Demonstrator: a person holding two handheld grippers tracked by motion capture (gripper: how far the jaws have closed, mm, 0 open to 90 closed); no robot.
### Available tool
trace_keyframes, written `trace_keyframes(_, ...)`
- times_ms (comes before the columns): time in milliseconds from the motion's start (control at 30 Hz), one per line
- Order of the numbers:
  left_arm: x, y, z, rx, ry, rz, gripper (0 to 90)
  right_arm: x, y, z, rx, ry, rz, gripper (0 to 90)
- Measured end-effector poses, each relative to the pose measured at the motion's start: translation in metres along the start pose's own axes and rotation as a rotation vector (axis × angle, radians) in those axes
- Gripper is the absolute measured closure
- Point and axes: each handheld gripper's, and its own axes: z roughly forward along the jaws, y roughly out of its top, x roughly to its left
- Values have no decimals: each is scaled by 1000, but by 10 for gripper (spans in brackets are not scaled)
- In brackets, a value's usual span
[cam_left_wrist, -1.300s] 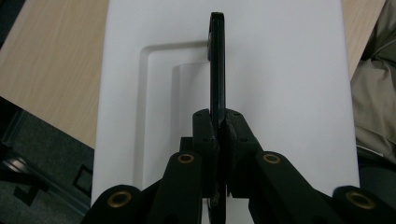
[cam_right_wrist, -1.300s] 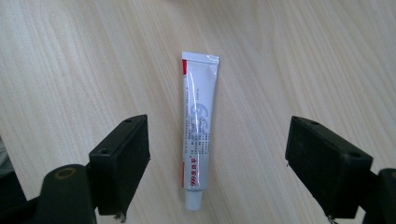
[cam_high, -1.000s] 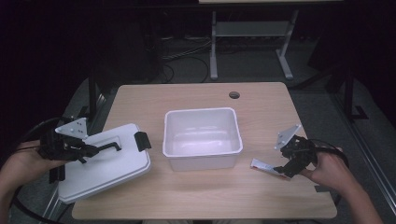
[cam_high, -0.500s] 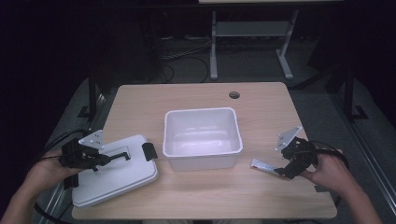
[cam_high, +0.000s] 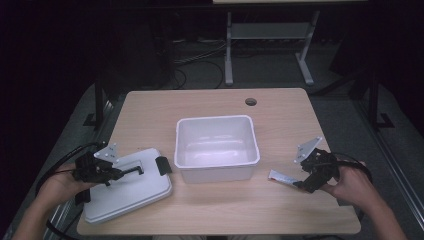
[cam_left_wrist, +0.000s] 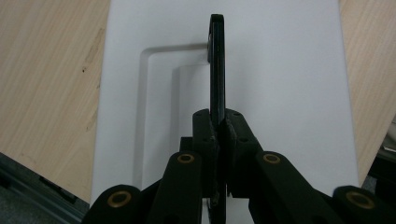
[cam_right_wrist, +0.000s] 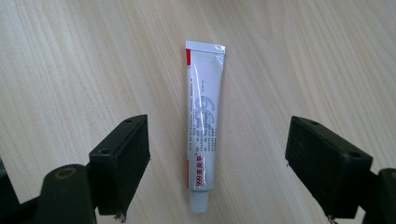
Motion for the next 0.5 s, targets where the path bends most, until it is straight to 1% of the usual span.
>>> trace_keyframes(33,1,0,1,6,1,4,845,0,0,0,-1,0,-1,213)
trace_keyframes(67,0,-1,3,-3,1,-4,845,0,1,0,-1,1,-1,213)
trace_keyframes(100,1,-1,4,3,-1,2,845,0,1,1,-3,1,-4,213)
trace_keyframes(133,0,-1,6,0,-3,-8,845,0,1,2,0,1,-3,213)
trace_keyframes(167,1,-2,6,4,-4,-1,845,0,1,2,0,1,-3,213)
trace_keyframes(233,0,-2,10,3,-9,-10,845,1,1,3,4,1,-3,213)
trace_keyframes(333,0,-3,15,7,-13,-9,844,1,1,5,6,4,-1,215)
trace_keyframes(367,0,-4,16,12,-10,-2,844,1,1,6,7,5,-4,215)
trace_keyframes(500,0,-5,20,8,-14,-11,843,2,2,8,11,4,-12,217)
